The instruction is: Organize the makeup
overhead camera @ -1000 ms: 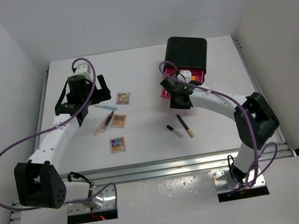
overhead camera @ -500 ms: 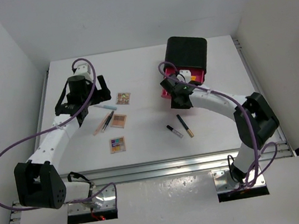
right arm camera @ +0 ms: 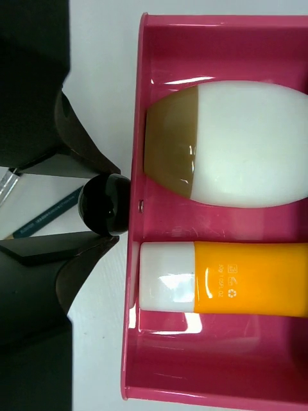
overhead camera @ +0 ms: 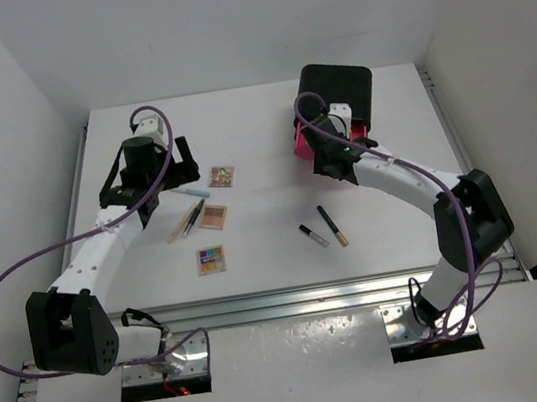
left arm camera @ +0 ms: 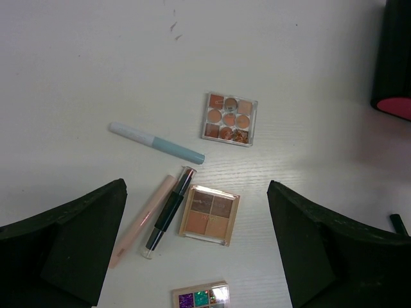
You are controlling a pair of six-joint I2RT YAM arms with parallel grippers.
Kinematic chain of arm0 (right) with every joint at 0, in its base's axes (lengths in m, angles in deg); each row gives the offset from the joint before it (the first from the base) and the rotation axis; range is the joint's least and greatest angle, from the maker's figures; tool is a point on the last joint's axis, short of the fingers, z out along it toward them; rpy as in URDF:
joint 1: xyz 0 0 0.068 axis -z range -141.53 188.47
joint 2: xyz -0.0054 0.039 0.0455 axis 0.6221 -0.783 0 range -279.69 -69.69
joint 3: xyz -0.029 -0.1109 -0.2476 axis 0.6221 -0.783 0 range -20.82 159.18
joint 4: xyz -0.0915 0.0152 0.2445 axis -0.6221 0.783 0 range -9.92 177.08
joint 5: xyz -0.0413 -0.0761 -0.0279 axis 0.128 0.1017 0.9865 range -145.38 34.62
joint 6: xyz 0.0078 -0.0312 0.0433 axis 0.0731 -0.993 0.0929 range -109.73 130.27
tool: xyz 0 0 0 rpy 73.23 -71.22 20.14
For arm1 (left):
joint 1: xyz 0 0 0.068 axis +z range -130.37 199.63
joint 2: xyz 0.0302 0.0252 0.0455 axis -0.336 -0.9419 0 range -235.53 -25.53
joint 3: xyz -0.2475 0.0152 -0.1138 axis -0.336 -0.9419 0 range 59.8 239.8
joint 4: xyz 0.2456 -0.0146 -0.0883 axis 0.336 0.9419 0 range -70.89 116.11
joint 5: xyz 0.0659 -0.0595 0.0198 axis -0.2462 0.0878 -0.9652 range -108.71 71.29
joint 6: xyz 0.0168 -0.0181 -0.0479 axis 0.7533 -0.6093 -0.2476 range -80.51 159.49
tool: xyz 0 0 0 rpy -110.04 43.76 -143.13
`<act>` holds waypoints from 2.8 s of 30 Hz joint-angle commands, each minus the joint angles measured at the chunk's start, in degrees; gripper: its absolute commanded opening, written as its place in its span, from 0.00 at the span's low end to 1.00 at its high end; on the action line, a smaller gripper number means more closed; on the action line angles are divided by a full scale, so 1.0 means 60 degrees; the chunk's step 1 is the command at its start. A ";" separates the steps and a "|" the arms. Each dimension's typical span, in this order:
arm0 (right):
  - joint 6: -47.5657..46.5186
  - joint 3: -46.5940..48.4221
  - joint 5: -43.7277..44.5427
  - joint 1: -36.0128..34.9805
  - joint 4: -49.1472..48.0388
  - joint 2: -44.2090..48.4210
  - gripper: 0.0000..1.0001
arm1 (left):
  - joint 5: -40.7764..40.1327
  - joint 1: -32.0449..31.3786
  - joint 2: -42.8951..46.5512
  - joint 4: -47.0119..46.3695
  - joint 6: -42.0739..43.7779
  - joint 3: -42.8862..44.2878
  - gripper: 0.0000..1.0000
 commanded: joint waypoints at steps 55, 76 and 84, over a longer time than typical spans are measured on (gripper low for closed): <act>-0.1394 0.2031 -0.1083 0.1759 -0.1702 -0.1550 0.54 | 0.0127 0.0560 0.0166 -0.0200 0.0142 0.0174 0.97; -0.1980 0.2486 -0.0656 0.1773 -0.1865 -0.1887 0.57 | 0.0127 0.0560 0.0166 -0.0200 0.0142 0.0087 0.97; -0.1262 0.0906 -0.0440 0.1349 -0.1835 -0.1125 0.58 | 0.0127 0.0560 0.0166 -0.0200 0.0142 -0.0001 0.97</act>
